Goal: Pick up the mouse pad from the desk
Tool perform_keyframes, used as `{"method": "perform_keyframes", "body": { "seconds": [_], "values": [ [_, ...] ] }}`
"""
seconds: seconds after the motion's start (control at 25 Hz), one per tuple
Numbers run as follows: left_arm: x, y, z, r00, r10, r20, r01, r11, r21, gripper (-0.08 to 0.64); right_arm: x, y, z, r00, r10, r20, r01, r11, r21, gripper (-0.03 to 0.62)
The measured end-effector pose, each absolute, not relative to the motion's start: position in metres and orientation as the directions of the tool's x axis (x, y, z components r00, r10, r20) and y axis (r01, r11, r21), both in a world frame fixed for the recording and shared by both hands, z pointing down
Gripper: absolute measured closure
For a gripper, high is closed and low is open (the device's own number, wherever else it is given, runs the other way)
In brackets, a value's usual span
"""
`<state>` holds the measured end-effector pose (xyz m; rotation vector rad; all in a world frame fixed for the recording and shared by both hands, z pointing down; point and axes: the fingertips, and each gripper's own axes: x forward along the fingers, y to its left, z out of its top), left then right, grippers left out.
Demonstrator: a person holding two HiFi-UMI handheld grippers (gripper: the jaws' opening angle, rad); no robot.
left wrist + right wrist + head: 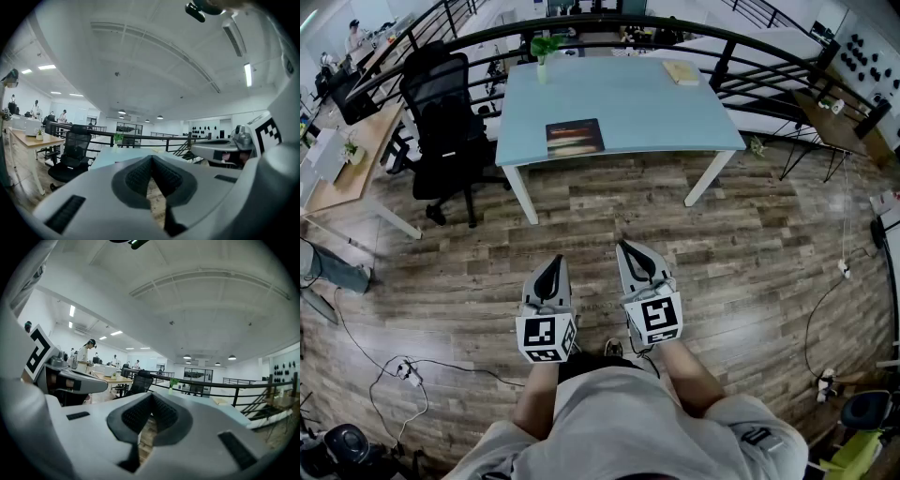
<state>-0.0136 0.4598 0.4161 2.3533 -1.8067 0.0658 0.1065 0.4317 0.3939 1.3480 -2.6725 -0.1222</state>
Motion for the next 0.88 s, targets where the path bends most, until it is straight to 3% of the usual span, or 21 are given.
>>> {"method": "perform_keyframes", "body": {
  "seconds": [0.36,0.88],
  "values": [
    [0.033,0.464,0.420,0.261,-0.953,0.155,-0.962,-0.244,0.124,0.549,0.140,0.436,0.397,-0.629,-0.775,0.057,-0.769,0.632,0.096,0.589],
    [0.044,0.486,0.454,0.240,-0.941,0.238,-0.969,-0.219,0.114,0.549,0.151,0.449,0.432,-0.691,-0.718,0.084,-0.720,0.694,0.011,0.588]
  ]
}}
